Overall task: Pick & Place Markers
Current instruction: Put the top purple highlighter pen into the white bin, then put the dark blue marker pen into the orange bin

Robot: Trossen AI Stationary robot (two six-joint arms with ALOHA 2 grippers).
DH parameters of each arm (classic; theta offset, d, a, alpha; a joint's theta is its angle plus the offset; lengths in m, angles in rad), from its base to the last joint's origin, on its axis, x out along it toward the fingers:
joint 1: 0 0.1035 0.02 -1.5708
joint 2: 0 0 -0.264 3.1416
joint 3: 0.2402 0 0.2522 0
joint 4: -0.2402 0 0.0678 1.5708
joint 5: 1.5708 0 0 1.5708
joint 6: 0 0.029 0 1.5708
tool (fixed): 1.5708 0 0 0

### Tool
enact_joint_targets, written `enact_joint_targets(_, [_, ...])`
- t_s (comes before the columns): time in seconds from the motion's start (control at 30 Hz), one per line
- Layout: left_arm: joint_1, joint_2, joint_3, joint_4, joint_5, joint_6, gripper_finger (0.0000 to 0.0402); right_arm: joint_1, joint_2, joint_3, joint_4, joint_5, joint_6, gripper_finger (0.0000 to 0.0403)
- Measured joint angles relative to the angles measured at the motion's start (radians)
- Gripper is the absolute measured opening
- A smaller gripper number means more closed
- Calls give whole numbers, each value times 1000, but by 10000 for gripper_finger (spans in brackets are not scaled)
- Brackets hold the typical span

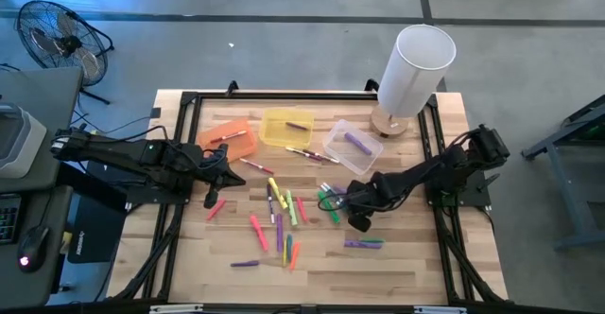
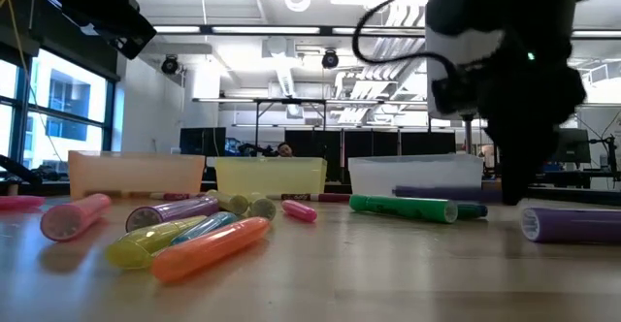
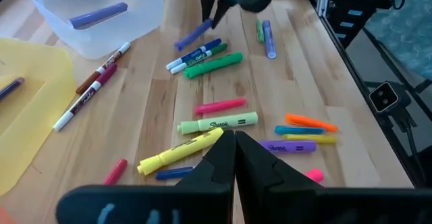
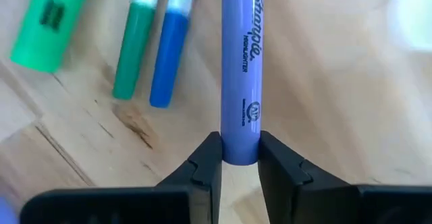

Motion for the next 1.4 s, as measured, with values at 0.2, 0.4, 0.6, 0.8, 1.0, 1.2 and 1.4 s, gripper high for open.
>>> enact_joint_targets(0.2, [0,0,0,1,0,0,0,-8,-102,92,-72,83,-6,63])
enact_joint_targets(0.4, [0,0,0,3,-2,9,0,-148,-156,207,-137,156,-102,63])
enact_joint_targets(0.6, [0,0,0,3,-3,16,0,-374,-133,205,-179,68,-252,63])
enact_joint_targets(0.8, [0,0,0,3,-3,-93,0,-503,-111,116,-185,-13,-298,63])
enact_joint_targets(1.0, [0,0,0,2,-6,-125,0,-510,-111,103,-153,-53,-320,76])
enact_joint_targets(1.2, [0,22,1,2,-78,-157,16,-510,-113,103,-156,-58,-301,125])
enact_joint_targets(1.4, [0,57,2,6,-146,-194,108,-509,-164,103,-157,-49,-297,109])
